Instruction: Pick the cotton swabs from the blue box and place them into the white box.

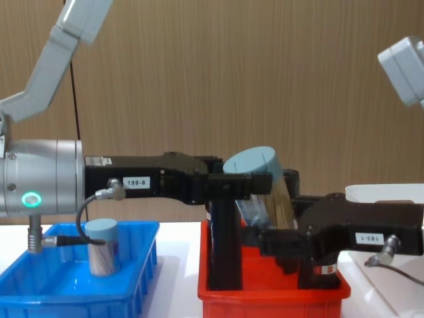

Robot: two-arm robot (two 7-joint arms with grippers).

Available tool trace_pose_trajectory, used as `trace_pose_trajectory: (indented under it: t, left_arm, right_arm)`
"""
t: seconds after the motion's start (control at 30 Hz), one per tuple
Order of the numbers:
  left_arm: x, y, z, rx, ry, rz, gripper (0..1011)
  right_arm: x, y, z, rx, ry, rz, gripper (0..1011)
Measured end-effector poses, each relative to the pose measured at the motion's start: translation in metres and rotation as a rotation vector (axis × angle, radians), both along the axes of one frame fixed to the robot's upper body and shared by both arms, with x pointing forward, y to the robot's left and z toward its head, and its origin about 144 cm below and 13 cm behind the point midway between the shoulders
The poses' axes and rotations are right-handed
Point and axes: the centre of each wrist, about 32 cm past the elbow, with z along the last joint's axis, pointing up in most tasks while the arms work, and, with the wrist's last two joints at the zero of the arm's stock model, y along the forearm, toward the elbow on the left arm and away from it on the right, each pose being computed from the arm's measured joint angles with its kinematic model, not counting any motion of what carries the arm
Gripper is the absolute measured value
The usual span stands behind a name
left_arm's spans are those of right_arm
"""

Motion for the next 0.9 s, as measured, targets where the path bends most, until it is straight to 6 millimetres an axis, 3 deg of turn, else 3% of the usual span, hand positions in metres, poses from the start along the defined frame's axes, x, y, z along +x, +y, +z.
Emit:
trace_pose_trajectory:
  t: [0.23,0.73,0.9]
  left_arm:
    - [0.0000,0.0000,0.0000,0.000,0.000,0.000,659]
    - [0.0000,0.0000,0.0000,0.000,0.000,-0.001,661]
    - [0.0000,0.0001,0.0000,0.000,0.000,-0.001,809]
  right_arm:
    - [0.0010,0.0009,-0.0003,-0.003,0.004,0.004,685]
    - [0.0009,0.0007,-0.0008,-0.008,0.008,0.008,662]
    - [0.0002,-0.0002,-0.0009,-0.010,0.010,0.005,662]
